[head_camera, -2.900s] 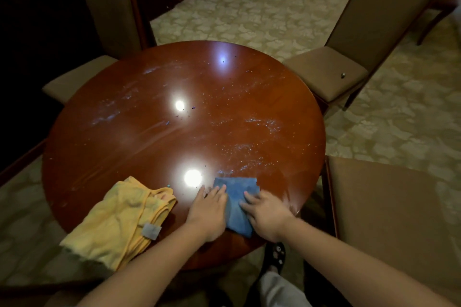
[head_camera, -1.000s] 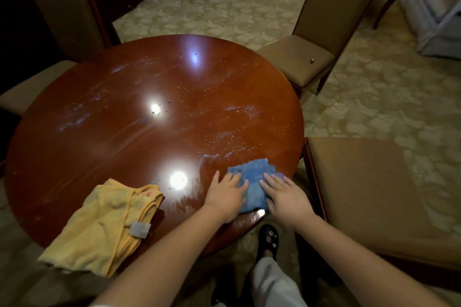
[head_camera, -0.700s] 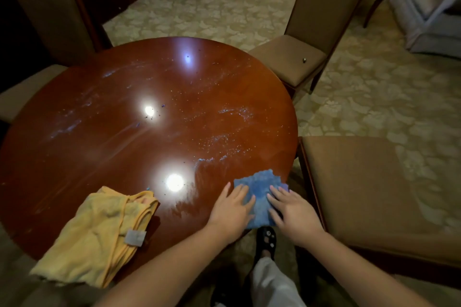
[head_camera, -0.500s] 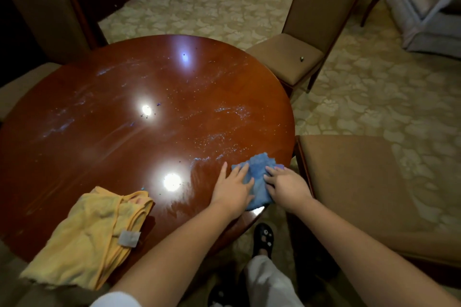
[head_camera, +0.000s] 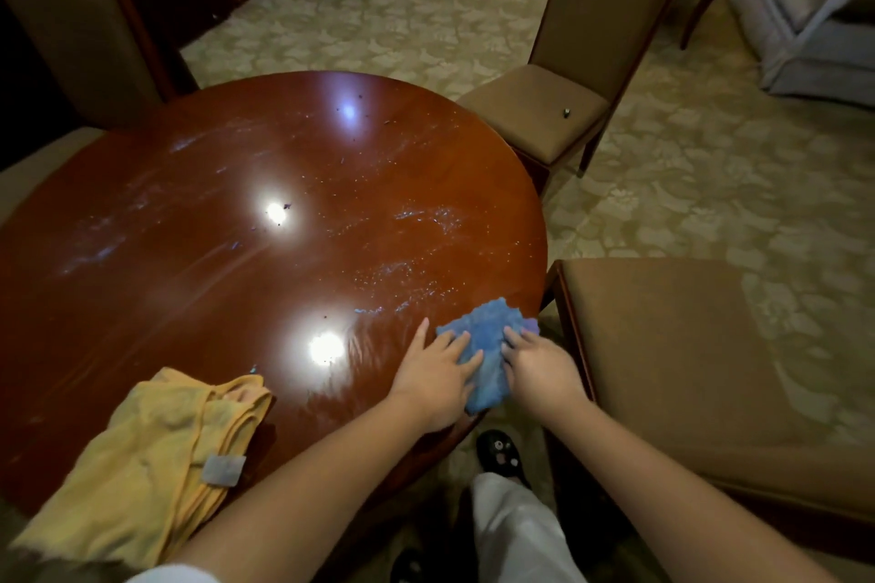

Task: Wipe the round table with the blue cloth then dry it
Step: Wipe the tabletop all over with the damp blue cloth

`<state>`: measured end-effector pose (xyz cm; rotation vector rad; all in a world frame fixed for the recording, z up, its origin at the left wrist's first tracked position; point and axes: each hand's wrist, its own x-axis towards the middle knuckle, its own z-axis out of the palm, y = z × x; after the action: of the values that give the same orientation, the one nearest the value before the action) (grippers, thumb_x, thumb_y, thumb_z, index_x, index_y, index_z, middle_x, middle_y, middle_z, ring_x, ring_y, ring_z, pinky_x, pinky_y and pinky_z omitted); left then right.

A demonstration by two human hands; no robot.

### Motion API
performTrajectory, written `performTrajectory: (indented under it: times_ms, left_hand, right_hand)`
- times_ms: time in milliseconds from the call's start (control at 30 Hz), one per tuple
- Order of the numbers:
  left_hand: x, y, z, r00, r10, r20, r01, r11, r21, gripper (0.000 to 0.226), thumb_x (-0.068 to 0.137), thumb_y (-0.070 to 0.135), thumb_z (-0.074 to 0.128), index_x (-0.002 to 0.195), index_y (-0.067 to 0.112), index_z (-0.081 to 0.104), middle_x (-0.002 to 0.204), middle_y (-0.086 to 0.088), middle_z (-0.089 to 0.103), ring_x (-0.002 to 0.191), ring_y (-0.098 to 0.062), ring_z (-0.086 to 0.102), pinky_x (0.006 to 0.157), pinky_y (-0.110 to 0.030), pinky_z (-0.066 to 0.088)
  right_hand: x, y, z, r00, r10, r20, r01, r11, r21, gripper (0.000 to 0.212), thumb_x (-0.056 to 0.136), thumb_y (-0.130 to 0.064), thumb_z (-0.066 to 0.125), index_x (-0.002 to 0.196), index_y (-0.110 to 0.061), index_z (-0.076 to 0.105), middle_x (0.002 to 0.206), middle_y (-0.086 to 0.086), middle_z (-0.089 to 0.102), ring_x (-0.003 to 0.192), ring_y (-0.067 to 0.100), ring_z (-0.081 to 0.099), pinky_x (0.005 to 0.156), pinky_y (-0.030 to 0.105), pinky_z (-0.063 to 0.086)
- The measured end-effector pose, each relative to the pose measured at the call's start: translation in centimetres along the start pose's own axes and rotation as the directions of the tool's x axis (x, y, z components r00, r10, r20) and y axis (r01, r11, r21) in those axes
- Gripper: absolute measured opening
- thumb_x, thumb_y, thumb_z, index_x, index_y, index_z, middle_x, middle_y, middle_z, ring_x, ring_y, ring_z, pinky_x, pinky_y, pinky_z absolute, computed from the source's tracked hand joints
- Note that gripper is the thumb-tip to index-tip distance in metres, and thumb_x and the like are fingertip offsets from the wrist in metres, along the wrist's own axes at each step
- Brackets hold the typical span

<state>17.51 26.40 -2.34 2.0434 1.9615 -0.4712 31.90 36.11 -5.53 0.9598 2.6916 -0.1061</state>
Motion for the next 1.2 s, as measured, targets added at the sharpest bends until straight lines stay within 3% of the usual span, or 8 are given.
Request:
performTrajectory:
  times_ms: [100, 267, 433, 533, 800, 1033, 1100, 1200]
  left_hand:
    - [-0.9, 0.0, 0.4, 0.999, 0.023, 0.044, -0.023, 1.0, -0.01, 0.054, 0.102, 0.045, 0.016, 0.152, 0.032, 0.003, 0.16, 0.0, -0.003, 0.147, -0.02, -0.004, 0.113, -0.056, -0.015]
    - [3.0, -0.8, -2.1, 0.999, -0.053, -0.001, 0.053, 0.999, -0.002, 0.053, 0.102, 0.044, 0.016, 0.152, 0.028, 0.008, 0.16, -0.004, 0.003, 0.147, -0.024, 0.005, 0.113, -0.053, -0.012]
    - [3.1, 0.2, -1.8, 0.997, 0.037, 0.071, -0.04, 0.998, 0.049, 0.059, 0.101, 0.044, 0.017, 0.152, 0.018, 0.001, 0.159, -0.013, -0.004, 0.147, -0.029, -0.003, 0.118, -0.043, -0.008]
    - [4.0, -0.1, -2.1, 0.998, 0.023, 0.054, -0.022, 1.0, -0.022, 0.061, 0.102, 0.043, 0.019, 0.152, 0.015, 0.001, 0.159, -0.012, -0.005, 0.147, -0.027, -0.004, 0.119, -0.039, -0.005]
    - [5.1, -0.5, -3.0, 0.997, 0.025, 0.068, -0.02, 0.996, -0.085, 0.063, 0.102, 0.039, 0.025, 0.152, 0.01, 0.002, 0.159, -0.011, -0.005, 0.147, -0.024, -0.003, 0.119, -0.033, -0.002]
    - [8.1, -0.9, -3.9, 0.998, -0.005, 0.069, 0.015, 0.99, -0.143, 0.063, 0.101, 0.04, 0.027, 0.152, 0.008, 0.009, 0.159, -0.013, 0.002, 0.147, -0.026, 0.002, 0.119, -0.039, 0.013]
    - [7.8, -1.3, -3.9, 0.998, -0.009, 0.068, 0.018, 0.991, -0.135, 0.062, 0.101, 0.039, 0.028, 0.152, 0.009, 0.008, 0.16, -0.012, 0.001, 0.147, -0.026, 0.002, 0.119, -0.037, 0.011]
    - [8.2, -0.4, -4.5, 0.999, 0.01, 0.049, -0.004, 0.991, -0.131, 0.062, 0.101, 0.037, 0.028, 0.152, 0.008, 0.008, 0.159, -0.013, -0.002, 0.147, -0.026, -0.001, 0.12, -0.037, 0.007]
  right_hand:
    - [-1.1, 0.7, -0.3, 0.998, -0.033, -0.056, 0.035, 0.999, 0.037, 0.046, 0.069, -0.029, 0.082, 0.111, -0.013, 0.07, 0.13, 0.009, 0.061, 0.116, 0.023, 0.059, 0.093, 0.036, 0.051]
    - [3.9, 2.1, -3.9, 0.997, -0.051, -0.058, 0.045, 0.994, -0.098, 0.043, 0.095, -0.026, 0.05, 0.137, -0.018, 0.048, 0.156, 0.002, 0.026, 0.142, 0.026, 0.021, 0.111, 0.038, 0.026]
    - [1.9, 2.5, -1.4, 0.994, 0.034, -0.108, -0.024, 0.996, 0.09, 0.035, 0.088, -0.028, 0.059, 0.117, -0.009, 0.066, 0.129, 0.011, 0.059, 0.121, 0.021, 0.053, 0.1, 0.031, 0.044]
    - [3.6, 3.2, -1.8, 0.993, -0.115, -0.039, 0.116, 0.993, 0.0, 0.053, 0.099, -0.033, 0.023, 0.121, -0.005, 0.061, 0.143, 0.016, 0.046, 0.137, 0.024, 0.034, 0.113, 0.039, 0.027]
    - [4.5, 5.8, -2.5, 0.989, -0.142, -0.048, 0.145, 0.988, 0.055, 0.045, 0.103, -0.032, 0.033, 0.138, -0.008, 0.045, 0.157, 0.008, 0.023, 0.145, 0.017, 0.018, 0.116, 0.031, 0.022]
    - [8.9, 7.0, -2.6, 0.951, -0.299, 0.076, 0.309, 0.924, -0.224, 0.036, 0.097, -0.013, 0.042, 0.128, 0.002, 0.054, 0.151, 0.024, 0.028, 0.147, 0.03, 0.003, 0.119, 0.042, 0.007]
    - [9.6, 7.7, -2.0, 0.937, -0.348, 0.038, 0.348, 0.917, -0.195, 0.037, 0.093, -0.015, 0.054, 0.125, 0.003, 0.056, 0.149, 0.021, 0.035, 0.146, 0.025, 0.014, 0.119, 0.038, 0.014]
    - [8.2, 8.9, -1.2, 0.924, -0.383, 0.005, 0.379, 0.914, -0.142, 0.042, 0.052, -0.024, 0.092, 0.086, -0.006, 0.076, 0.104, 0.014, 0.071, 0.113, 0.022, 0.062, 0.101, 0.033, 0.043]
